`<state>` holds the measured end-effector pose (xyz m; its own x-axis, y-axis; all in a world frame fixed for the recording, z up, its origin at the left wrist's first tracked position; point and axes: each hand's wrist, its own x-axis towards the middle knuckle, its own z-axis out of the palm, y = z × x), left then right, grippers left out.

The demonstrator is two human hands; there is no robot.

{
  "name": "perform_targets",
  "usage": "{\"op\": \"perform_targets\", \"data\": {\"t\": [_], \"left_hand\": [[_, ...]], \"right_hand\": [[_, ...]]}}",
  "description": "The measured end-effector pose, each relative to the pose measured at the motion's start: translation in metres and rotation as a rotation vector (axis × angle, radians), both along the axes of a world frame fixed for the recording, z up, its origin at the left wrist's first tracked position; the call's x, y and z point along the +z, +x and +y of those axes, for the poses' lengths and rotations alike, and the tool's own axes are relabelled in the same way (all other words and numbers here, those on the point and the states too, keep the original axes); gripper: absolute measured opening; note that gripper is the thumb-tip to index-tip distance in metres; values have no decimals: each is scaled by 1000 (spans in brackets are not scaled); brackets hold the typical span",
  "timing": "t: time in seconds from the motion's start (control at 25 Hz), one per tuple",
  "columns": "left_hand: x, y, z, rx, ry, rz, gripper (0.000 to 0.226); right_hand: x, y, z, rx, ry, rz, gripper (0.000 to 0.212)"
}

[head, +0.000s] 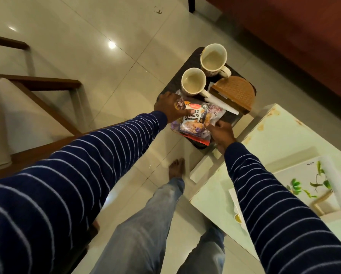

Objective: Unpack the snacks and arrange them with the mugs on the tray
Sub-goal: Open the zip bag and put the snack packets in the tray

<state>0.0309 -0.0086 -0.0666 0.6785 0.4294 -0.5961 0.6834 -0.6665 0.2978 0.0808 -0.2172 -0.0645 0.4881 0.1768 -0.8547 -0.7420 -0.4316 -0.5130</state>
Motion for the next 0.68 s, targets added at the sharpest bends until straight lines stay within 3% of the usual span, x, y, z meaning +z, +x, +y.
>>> {"op": "perform_targets", "data": {"t": [0.32, 0.56, 0.68], "left_hand": [[20, -39, -27, 103, -53, -78, 84], [48, -56, -41, 438, -384, -269, 50], [69, -62, -55, 612, -514, -258, 62]], "right_hand": [[33, -17, -17, -166, 112, 69, 35], [68, -26, -36, -185, 178, 77, 30], [92, -34, -53, -204, 228, 63, 20]]}}
